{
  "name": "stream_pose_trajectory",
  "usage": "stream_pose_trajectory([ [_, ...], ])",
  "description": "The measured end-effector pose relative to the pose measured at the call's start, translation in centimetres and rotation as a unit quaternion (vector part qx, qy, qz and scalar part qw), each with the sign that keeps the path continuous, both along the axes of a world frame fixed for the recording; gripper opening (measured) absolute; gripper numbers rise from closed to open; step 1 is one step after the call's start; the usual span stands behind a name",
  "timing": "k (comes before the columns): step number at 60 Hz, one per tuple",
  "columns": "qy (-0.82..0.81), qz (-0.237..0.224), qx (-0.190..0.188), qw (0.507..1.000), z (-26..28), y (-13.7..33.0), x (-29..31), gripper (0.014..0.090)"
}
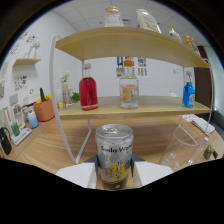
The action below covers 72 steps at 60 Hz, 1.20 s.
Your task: Make me a cup of Mojito.
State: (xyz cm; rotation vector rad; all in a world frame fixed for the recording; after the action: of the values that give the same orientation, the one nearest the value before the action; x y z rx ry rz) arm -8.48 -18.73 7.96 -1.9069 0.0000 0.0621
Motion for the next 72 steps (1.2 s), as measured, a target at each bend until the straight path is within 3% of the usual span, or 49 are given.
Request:
stream_pose_trajectory([
  [18,-0.018,0.005,0.026,0.999,-0.1,-0.9,-0.2,0.0525],
  [28,-0.015,0.009,0.019,1.0,-0.3,-1.0,-0.2,0.0536],
  [33,-0.013,0.0,-0.003,1.0,-0.8,-1.5,0.2,0.0648],
  [37,-0.013,-0.006,-0.004,1.0,-0.1,-2.1,0.5,0.0809],
  [40,-0.008,-0.008,-0.01,1.0,0.7,-2.8,0.5,0.0841],
  [48,-0.005,-0.005,-0.025,1.0,3.9,-5.3,0.0,0.0852],
  [57,-0.011,0.001,-0.067,0.998,6.5,-9.2,0.0,0.0859],
  [72,-0.025,-0.024,-0.118,0.992,8.0,-14.5,4.6,0.086],
])
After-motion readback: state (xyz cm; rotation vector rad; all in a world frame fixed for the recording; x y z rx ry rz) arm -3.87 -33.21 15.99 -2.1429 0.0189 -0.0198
